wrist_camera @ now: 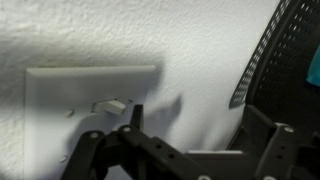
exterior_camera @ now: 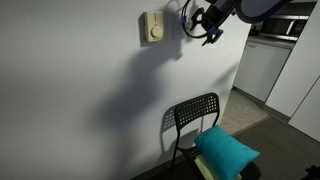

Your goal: Turn on the light using the switch on the right

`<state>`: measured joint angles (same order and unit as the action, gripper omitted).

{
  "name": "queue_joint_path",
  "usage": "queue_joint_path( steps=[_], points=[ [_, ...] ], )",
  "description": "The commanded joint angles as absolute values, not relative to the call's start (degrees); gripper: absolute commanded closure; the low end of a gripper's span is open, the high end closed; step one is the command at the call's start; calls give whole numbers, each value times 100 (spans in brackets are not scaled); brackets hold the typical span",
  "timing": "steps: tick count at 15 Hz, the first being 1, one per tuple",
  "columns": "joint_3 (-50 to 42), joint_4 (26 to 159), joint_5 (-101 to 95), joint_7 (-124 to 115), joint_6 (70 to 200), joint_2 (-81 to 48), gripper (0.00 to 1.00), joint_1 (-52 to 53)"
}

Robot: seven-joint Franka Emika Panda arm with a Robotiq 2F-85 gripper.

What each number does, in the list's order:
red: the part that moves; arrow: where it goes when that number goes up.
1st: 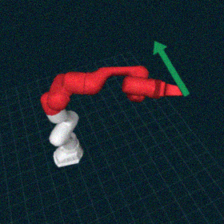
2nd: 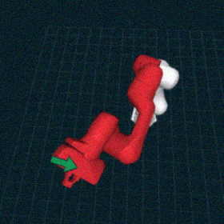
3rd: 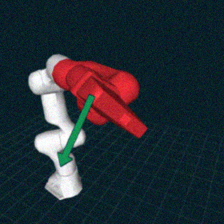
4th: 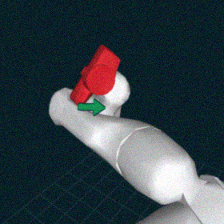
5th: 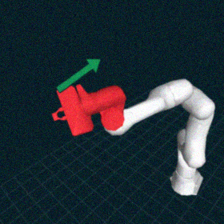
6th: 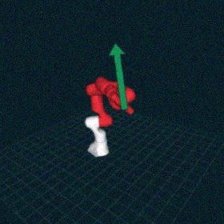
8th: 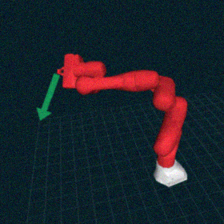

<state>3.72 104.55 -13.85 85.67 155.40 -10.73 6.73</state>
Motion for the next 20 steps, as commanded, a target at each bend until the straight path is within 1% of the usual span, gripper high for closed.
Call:
queue_joint_path(
  steps=[1, 7, 14, 20],
  points=[
    [548, 10027, -1247, 8844, 15595, -1382, 0, 467],
    [639, 9839, -974, 9007, 15515, -1557, 0, 353],
    [628, 9795, -1259, 8939, 15323, -1227, 0, 462],
    [647, 9461, -1346, 8971, 15132, -1141, 0, 499]
  ],
)
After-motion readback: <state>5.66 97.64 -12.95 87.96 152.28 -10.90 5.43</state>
